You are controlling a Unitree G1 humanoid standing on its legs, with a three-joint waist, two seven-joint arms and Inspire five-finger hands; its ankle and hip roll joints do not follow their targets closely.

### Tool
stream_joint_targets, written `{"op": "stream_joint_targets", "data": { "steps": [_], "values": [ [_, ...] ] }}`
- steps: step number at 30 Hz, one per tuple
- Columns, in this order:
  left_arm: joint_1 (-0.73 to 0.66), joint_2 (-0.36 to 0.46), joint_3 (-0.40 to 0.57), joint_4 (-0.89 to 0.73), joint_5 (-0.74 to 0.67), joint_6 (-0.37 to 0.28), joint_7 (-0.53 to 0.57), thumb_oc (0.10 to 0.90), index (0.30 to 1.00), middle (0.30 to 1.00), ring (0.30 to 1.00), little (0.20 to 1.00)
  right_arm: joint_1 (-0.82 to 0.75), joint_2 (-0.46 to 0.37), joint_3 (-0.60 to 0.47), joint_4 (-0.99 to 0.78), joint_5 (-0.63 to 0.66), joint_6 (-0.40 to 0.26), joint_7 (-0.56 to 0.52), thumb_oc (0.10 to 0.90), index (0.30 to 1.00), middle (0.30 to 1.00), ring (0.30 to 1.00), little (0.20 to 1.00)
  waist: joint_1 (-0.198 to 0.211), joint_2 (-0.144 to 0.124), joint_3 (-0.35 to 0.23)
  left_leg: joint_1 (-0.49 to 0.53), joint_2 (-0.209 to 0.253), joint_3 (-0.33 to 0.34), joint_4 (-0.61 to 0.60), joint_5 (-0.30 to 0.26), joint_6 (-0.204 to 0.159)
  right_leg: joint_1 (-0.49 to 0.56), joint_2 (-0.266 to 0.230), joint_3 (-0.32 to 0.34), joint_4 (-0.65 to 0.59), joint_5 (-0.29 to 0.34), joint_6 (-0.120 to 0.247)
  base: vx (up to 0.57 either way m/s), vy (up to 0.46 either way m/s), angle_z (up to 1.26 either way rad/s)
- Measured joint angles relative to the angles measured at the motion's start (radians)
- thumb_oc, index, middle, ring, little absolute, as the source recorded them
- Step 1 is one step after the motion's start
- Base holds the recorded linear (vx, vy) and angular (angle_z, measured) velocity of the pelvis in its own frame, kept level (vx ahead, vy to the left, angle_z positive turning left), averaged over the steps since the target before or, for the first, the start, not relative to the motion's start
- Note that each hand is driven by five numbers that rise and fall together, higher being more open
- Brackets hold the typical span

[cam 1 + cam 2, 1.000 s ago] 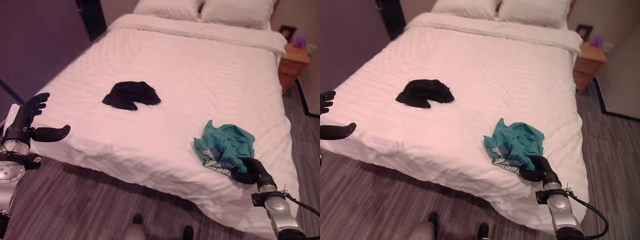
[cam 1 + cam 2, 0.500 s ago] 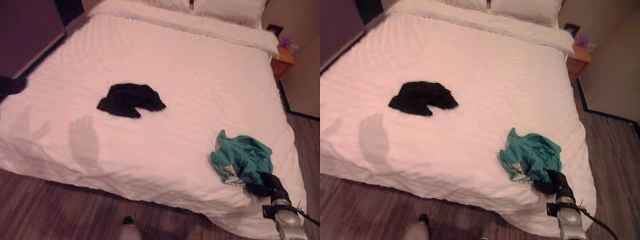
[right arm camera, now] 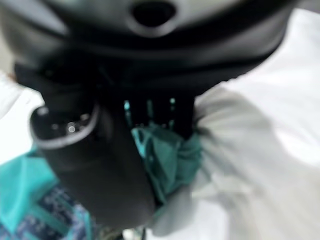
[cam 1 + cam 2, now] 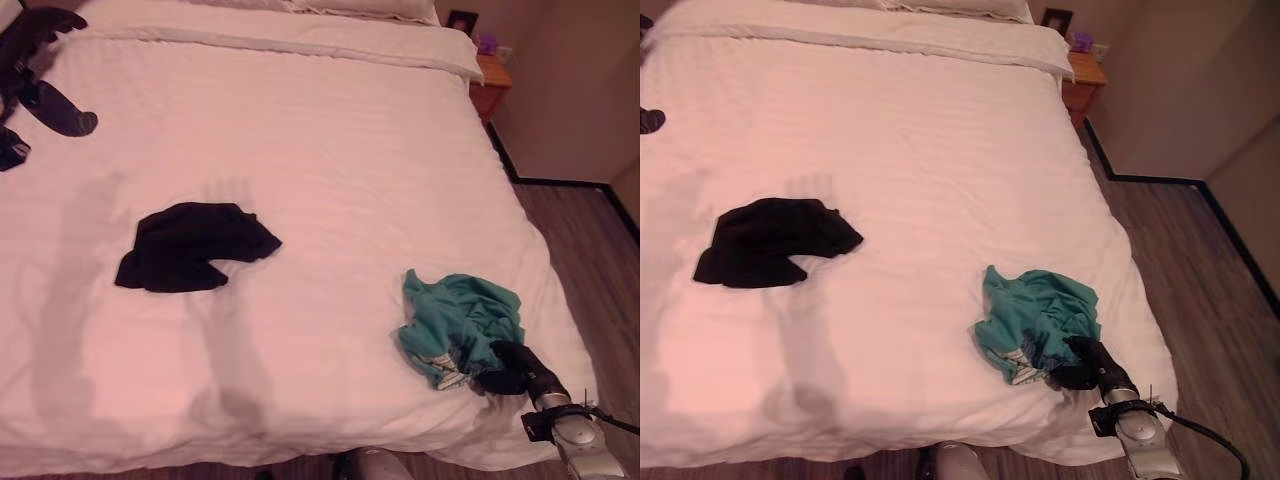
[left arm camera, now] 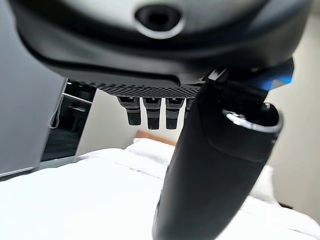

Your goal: Pick up bed clothes into laundry basket.

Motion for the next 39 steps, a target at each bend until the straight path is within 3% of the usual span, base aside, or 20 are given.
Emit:
{"op": "stream_joint_targets", "data": {
  "steps": [1,2,3,4,6,9,16,19,23,29,32,35,38,39],
  "values": [
    [0.0,-0.009,-0.016,0.019,0.016,0.0,-0.01,0.8,0.9,0.9,0.9,0.9,-0.005,0.008,0.003,0.004,0.005,-0.001,0.001,0.4,0.3,0.3,0.3,0.3,0.002,-0.019,-0.008,-0.038,0.002,-0.002,0.053,-0.042,-0.016,-0.001,-0.012,0.02,-0.001,0.001,-0.006,0.08,0.015,-0.25],
    [-0.003,-0.015,-0.034,0.025,0.031,-0.001,-0.016,0.8,0.9,0.9,0.9,0.9,-0.007,0.007,0.003,0.006,0.005,-0.001,0.0,0.4,0.3,0.3,0.3,0.3,0.0,-0.018,-0.007,-0.044,0.004,-0.004,0.036,-0.055,-0.011,-0.001,-0.014,0.024,-0.002,0.0,-0.005,0.06,0.01,-0.21],
    [-0.022,-0.032,-0.08,0.025,0.072,-0.002,-0.034,0.8,0.9,0.9,0.9,0.9,-0.013,-0.004,0.003,0.016,0.006,-0.001,-0.003,0.4,0.3,0.3,0.3,0.3,-0.004,-0.01,-0.005,-0.061,0.021,-0.013,-0.05,-0.035,-0.022,-0.002,-0.015,0.021,-0.001,0.001,0.004,0.05,0.009,-0.11],
    [-0.024,-0.041,-0.093,0.023,0.096,-0.004,-0.043,0.8,0.9,0.9,0.9,0.9,-0.024,-0.009,0.003,0.032,0.005,-0.001,-0.006,0.4,0.3,0.3,0.3,0.3,-0.006,-0.001,-0.003,-0.064,0.031,-0.006,-0.072,0.041,-0.006,-0.001,-0.01,0.021,-0.002,0.002,0.017,0.04,0.01,-0.11],
    [-0.024,-0.051,-0.103,-0.007,0.143,-0.005,-0.06,0.8,0.9,0.9,0.9,0.9,-0.033,0.017,0.003,0.074,0.005,0.0,-0.031,0.4,0.3,0.3,0.3,0.3,-0.023,-0.011,-0.009,-0.038,0.014,-0.009,-0.112,0.067,0.017,0.002,-0.023,0.013,-0.002,-0.003,0.029,0.03,0.016,0.08],
    [-0.011,-0.052,-0.113,-0.047,0.186,-0.004,-0.075,0.8,0.9,0.9,0.9,0.9,-0.023,0.002,0.003,0.087,0.0,0.01,-0.059,0.4,0.3,0.3,0.3,0.3,-0.019,-0.014,-0.011,-0.043,-0.001,-0.013,-0.118,0.071,0.024,0.0,-0.042,0.004,-0.002,-0.006,0.06,0.05,0.024,0.18],
    [0.134,-0.031,-0.098,-0.156,0.307,-0.003,-0.091,0.8,0.9,0.9,0.9,0.9,-0.021,-0.033,0.056,0.042,-0.051,0.025,-0.059,0.4,0.3,0.3,0.3,0.3,-0.018,-0.013,-0.011,-0.038,0.003,-0.01,-0.118,0.071,0.023,0.001,-0.035,0.01,-0.002,-0.008,0.064,0.03,-0.003,-0.05],
    [0.199,-0.065,-0.098,-0.189,0.343,-0.005,-0.106,0.8,0.9,0.9,0.9,0.9,-0.03,-0.051,0.077,0.023,-0.083,0.032,-0.059,0.4,0.3,0.3,0.3,0.3,-0.019,-0.013,-0.011,-0.037,0.003,-0.01,-0.118,0.071,0.023,0.001,-0.035,0.011,-0.002,-0.008,0.064,0.0,-0.003,-0.01],
    [0.204,-0.18,-0.101,-0.12,0.362,0.002,-0.11,0.8,0.9,0.9,0.9,0.9,-0.037,-0.048,0.081,0.025,-0.09,0.032,-0.059,0.4,0.3,0.3,0.3,0.3,-0.018,-0.014,-0.011,-0.045,0.007,-0.021,-0.119,0.075,0.024,-0.001,-0.035,0.0,-0.003,-0.02,0.075,0.01,-0.002,0.08],
    [0.203,-0.211,-0.101,-0.127,0.361,0.01,-0.115,0.8,0.9,0.9,0.9,0.9,-0.046,-0.049,0.088,0.023,-0.092,0.031,-0.057,0.4,0.3,0.3,0.3,0.3,-0.021,-0.012,-0.015,-0.048,0.013,-0.019,-0.116,0.077,0.022,-0.005,-0.028,0.0,-0.004,-0.019,0.077,0.0,-0.001,-0.01],
    [0.205,-0.197,-0.103,-0.151,0.397,0.011,-0.17,0.8,0.9,0.9,0.9,0.9,-0.037,-0.052,0.092,0.012,-0.094,0.031,-0.044,0.4,0.3,0.3,0.3,0.3,-0.019,-0.013,-0.028,-0.06,0.018,-0.015,-0.116,0.078,0.021,-0.019,-0.023,0.001,-0.003,-0.012,0.068,0.01,-0.002,-0.03],
    [0.231,-0.31,-0.1,0.013,0.467,0.017,-0.169,0.8,0.9,0.9,0.9,0.9,-0.041,-0.075,0.114,0.001,-0.095,0.032,-0.038,0.4,0.3,0.3,0.3,0.3,-0.027,-0.014,-0.042,-0.072,0.015,-0.009,-0.118,0.078,0.021,-0.035,-0.02,0.01,-0.002,0.0,0.061,-0.04,0.021,-0.07],
    [0.289,-0.322,-0.099,0.076,0.533,0.013,-0.172,0.8,0.9,0.9,0.9,0.9,-0.053,-0.093,0.141,-0.041,-0.097,0.032,-0.038,0.4,0.3,0.3,0.3,0.3,-0.043,-0.018,-0.049,-0.097,0.013,0.006,-0.117,0.078,0.02,-0.069,-0.018,0.027,-0.002,0.011,0.062,-0.09,-0.023,-0.18],
    [0.327,-0.348,-0.045,0.11,0.567,0.02,-0.169,0.8,0.9,0.9,0.9,0.9,-0.053,-0.097,0.144,-0.059,-0.097,0.032,-0.038,0.4,0.3,0.3,0.3,0.3,-0.052,-0.029,-0.058,-0.129,0.014,0.009,-0.113,0.078,0.02,-0.094,-0.013,0.036,-0.002,0.021,0.07,-0.02,-0.042,-0.13]
  ]
}}
